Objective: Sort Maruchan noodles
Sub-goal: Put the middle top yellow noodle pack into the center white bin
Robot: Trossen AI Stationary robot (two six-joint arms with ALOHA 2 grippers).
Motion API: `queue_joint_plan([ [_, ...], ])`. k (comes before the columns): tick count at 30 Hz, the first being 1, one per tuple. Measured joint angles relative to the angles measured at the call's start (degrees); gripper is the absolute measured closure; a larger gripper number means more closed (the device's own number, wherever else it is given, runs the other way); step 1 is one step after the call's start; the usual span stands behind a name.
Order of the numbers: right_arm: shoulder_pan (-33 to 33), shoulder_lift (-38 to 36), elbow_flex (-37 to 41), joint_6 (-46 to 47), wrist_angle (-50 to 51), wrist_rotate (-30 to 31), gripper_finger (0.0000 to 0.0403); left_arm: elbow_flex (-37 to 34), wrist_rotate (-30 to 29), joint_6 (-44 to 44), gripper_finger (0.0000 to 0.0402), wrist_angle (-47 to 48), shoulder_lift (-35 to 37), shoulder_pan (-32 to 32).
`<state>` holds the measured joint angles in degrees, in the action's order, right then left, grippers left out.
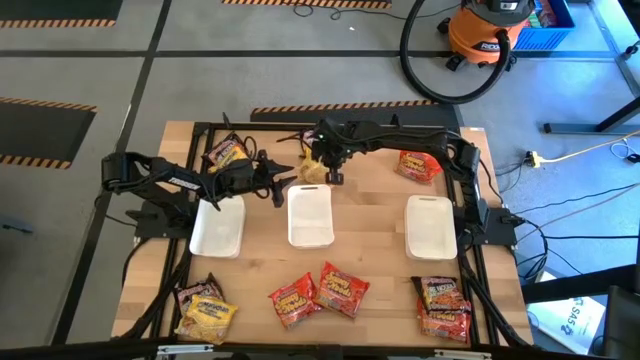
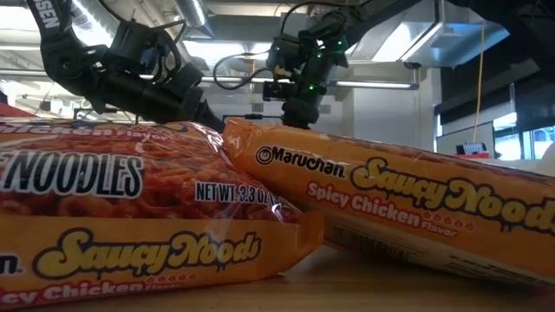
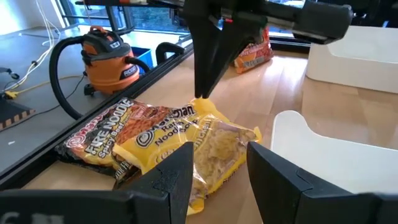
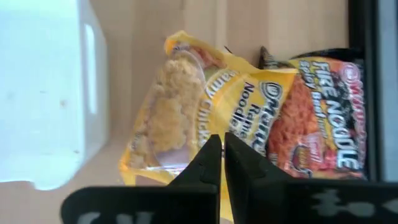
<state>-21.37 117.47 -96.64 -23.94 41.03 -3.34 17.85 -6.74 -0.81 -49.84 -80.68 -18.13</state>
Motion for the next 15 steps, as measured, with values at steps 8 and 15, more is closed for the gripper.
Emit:
queue_joint_plan([
  [8, -2.78, -0.24, -0.02, 7.11, 7.29, 6.21, 0.0365, 0.0, -0.02, -0.3, 0.0258, 0.12, 0.0, -0.76],
  [15, -15.83, -0.98, 4.9, 11.6, 5.93, -26.37, 0.0247, 0.0, 0.3, -0.54, 0.0258, 1.53, 0.0, -0.76],
])
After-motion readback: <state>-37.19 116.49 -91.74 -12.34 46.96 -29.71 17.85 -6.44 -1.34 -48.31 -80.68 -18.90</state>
